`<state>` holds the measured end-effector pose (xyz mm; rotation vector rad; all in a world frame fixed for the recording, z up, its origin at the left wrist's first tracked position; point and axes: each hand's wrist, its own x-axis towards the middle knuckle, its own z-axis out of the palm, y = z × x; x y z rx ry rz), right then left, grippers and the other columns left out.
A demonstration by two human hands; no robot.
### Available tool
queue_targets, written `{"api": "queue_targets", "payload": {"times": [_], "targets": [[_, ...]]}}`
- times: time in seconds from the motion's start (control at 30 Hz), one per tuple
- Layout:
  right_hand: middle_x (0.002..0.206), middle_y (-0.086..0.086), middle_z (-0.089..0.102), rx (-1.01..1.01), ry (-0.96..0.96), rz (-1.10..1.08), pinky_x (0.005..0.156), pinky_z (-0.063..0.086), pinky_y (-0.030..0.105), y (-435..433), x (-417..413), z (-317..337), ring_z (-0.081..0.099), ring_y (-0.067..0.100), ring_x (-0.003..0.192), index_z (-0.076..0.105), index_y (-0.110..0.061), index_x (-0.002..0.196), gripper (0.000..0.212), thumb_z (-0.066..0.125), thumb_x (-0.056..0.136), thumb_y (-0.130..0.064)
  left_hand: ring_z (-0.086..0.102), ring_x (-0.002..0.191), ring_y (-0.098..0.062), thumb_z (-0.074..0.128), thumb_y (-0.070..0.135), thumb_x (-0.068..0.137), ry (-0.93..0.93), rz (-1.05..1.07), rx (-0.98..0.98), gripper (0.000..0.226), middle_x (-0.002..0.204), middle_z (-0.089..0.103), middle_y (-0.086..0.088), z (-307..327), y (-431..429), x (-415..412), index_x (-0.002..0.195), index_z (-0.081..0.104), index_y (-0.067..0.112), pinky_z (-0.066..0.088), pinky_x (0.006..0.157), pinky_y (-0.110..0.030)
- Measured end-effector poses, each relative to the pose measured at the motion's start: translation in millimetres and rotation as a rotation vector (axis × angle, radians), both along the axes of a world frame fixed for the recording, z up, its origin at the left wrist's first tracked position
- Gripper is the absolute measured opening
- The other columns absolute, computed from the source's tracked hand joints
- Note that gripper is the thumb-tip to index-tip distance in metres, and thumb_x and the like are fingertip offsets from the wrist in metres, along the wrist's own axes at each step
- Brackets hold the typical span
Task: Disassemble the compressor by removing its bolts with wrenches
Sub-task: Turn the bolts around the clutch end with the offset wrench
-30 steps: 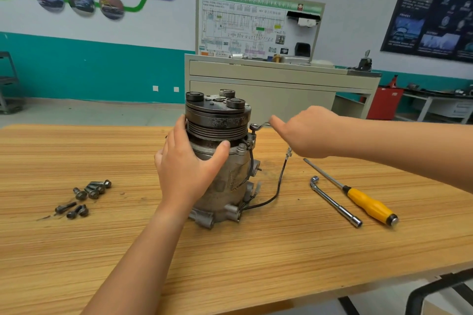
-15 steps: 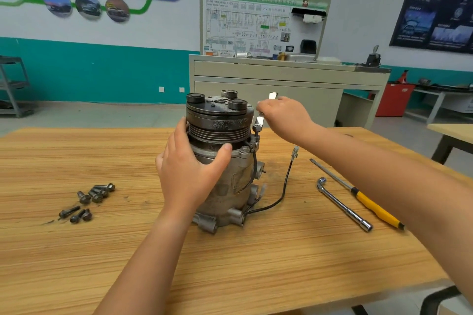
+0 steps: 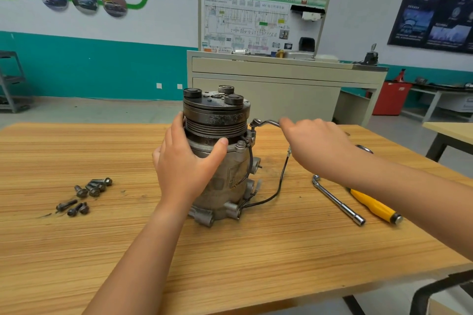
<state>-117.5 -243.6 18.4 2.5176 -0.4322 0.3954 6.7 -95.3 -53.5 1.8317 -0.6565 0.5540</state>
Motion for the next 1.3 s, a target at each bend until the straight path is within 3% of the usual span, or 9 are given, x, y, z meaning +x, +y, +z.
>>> {"api": "queue_targets", "payload": {"times": [0.27,0.43,0.7,0.77,0.9,1.0,1.07,1.17,1.3], "targets": [[0.060,0.003,0.028,-0.128,0.233,-0.028,0.057,0.038,0.030,24,16,23,0.039,0.022,0.060,0.051,-0.003,0.108,0.020,0.045,0.090,0.002,0.043,0.125,-0.013,0.035,0.073,0.059,0.005,-0.011,-0.001,0.097,0.134,0.048,0.006,0,0,0,0.140,0.034,0.019,0.024,0.105,-0.041],[0.056,0.000,0.036,-0.164,0.228,0.006,0.039,0.030,0.024,-4,14,21,0.034,0.013,0.045,0.042,-0.005,0.114,0.021,0.036,0.094,-0.008,0.043,0.126,-0.014,0.035,0.073,0.059,0.002,-0.013,0.000,0.098,0.135,0.049,0.005,0,0,0,0.141,0.034,0.019,0.024,0.106,-0.042],[0.056,-0.002,0.034,-0.305,0.320,0.076,0.038,0.022,0.021,-46,44,39,0.031,0.010,0.044,0.047,-0.006,0.115,0.025,0.041,0.091,-0.001,0.043,0.125,-0.014,0.035,0.072,0.060,-0.011,-0.003,0.003,0.096,0.134,0.049,0.005,0,-1,2,0.140,0.034,0.019,0.024,0.105,-0.040],[0.062,0.000,0.042,-0.276,0.263,0.090,0.042,0.032,0.024,-53,61,35,0.041,0.014,0.050,0.046,-0.007,0.116,0.026,0.043,0.091,0.000,0.043,0.125,-0.014,0.035,0.072,0.060,-0.013,0.003,0.009,0.097,0.134,0.049,0.005,0,-1,1,0.140,0.034,0.018,0.024,0.105,-0.041],[0.105,0.015,0.066,-0.189,-0.022,0.367,0.076,0.055,0.039,-59,95,14,0.064,0.029,0.093,0.057,0.001,0.114,0.030,0.052,0.085,0.009,0.044,0.124,-0.014,0.034,0.071,0.060,-0.020,0.020,0.004,0.097,0.132,0.049,0.005,0,-2,1,0.140,0.035,0.017,0.024,0.104,-0.040],[0.098,0.020,0.069,0.006,-0.236,0.519,0.067,0.057,0.043,-55,101,-3,0.067,0.034,0.087,0.065,0.005,0.105,0.030,0.057,0.078,0.012,0.044,0.123,-0.014,0.035,0.070,0.060,-0.024,0.025,-0.005,0.096,0.131,0.050,0.004,0,-2,0,0.140,0.036,0.016,0.025,0.103,-0.039],[0.099,0.017,0.068,0.144,-0.334,0.435,0.070,0.053,0.042,-54,95,-6,0.065,0.033,0.090,0.060,0.000,0.117,0.029,0.045,0.092,-0.002,0.044,0.123,-0.014,0.035,0.070,0.060,-0.022,0.024,-0.006,0.096,0.131,0.050,0.004,0,-2,0,0.139,0.037,0.016,0.026,0.102,-0.039],[0.075,0.010,0.060,0.324,-0.551,0.247,0.057,0.044,0.034,-56,75,5,0.060,0.030,0.070,0.054,-0.005,0.117,0.027,0.038,0.099,-0.018,0.044,0.124,-0.014,0.034,0.071,0.059,-0.011,0.025,-0.005,0.097,0.133,0.049,0.005,0,-3,0,0.140,0.036,0.016,0.025,0.102,-0.038],[0.060,-0.001,0.044,0.225,-0.342,0.057,0.045,0.028,0.028,-40,32,3,0.043,0.019,0.050,0.049,-0.009,0.106,0.016,0.037,0.098,-0.017,0.043,0.124,-0.013,0.034,0.071,0.060,-0.006,0.019,-0.003,0.096,0.133,0.049,0.005,-1,-2,0,0.140,0.036,0.018,0.025,0.102,-0.038]]}}
